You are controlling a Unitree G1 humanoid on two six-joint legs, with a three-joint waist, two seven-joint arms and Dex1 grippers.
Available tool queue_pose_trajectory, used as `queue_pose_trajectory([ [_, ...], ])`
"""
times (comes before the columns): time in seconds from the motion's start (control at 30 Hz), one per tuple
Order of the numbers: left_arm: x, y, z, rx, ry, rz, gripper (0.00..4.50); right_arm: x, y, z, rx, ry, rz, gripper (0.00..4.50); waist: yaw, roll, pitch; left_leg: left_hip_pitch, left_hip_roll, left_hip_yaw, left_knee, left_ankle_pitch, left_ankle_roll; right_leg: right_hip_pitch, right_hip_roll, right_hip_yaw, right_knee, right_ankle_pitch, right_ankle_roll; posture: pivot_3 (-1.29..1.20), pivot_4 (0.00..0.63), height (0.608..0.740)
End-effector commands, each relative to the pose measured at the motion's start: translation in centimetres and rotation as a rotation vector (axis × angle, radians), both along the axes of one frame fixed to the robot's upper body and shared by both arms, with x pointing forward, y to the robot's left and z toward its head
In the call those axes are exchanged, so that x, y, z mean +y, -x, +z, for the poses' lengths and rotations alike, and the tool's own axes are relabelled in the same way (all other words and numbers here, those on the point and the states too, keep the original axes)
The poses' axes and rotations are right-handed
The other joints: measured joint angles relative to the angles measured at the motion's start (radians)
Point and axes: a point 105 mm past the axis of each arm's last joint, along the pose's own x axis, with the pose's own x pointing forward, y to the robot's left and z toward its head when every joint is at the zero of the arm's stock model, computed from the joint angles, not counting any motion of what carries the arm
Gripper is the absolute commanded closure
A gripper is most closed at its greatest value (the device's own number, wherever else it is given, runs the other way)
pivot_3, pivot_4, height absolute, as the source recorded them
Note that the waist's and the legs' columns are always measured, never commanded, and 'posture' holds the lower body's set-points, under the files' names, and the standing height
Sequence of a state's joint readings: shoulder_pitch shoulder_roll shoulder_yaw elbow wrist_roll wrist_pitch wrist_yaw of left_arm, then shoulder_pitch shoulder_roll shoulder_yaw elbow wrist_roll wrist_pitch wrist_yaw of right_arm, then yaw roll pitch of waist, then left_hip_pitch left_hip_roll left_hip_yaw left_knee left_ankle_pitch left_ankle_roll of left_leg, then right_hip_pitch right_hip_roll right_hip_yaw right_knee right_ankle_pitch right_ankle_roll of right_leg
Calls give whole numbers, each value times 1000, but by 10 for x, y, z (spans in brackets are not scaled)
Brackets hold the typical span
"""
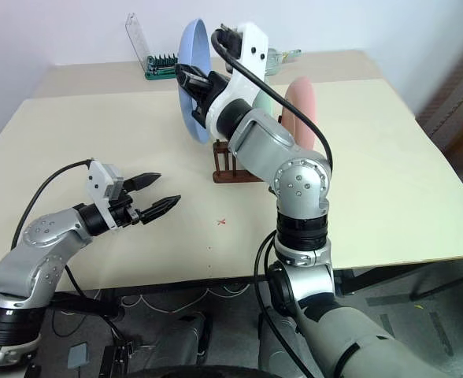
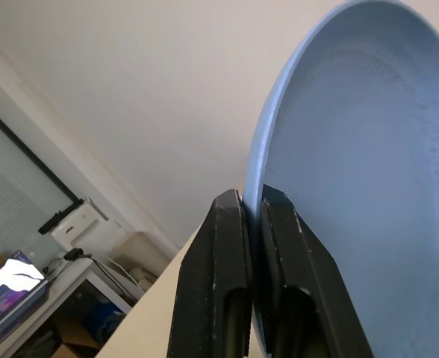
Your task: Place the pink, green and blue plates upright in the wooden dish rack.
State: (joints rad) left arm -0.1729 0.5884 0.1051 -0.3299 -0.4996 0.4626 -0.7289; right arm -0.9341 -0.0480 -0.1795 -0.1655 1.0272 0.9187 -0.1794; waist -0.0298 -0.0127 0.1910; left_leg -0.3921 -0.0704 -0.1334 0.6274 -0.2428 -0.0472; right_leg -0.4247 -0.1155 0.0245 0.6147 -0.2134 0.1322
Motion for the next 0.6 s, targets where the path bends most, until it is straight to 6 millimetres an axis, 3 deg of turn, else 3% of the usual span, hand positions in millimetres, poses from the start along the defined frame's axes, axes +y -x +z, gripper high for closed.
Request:
queue_pose_trajectory([
  [0.03, -3, 1, 10, -53, 0, -14, 476, -42, -8, 3, -3, -66, -32, 4459, 10, 0, 0, 0, 0, 0, 0, 0, 0, 0, 0, 0, 0, 0, 0, 0, 150, 740],
  [0.27, -6, 3, 10, -52, 4, -22, 476, -54, -13, -15, 25, -38, -34, 4459, -12, 1, 0, 0, 1, 1, -1, 0, 0, -1, 0, 0, 1, 0, 0, 0, 150, 740],
  [0.6, -10, 2, 9, -52, 1, -28, 476, -46, -13, -21, 44, -31, -10, 4459, -13, 1, 0, 0, 1, 1, -1, 0, 1, -1, 0, 0, 1, 0, 0, 0, 150, 740],
])
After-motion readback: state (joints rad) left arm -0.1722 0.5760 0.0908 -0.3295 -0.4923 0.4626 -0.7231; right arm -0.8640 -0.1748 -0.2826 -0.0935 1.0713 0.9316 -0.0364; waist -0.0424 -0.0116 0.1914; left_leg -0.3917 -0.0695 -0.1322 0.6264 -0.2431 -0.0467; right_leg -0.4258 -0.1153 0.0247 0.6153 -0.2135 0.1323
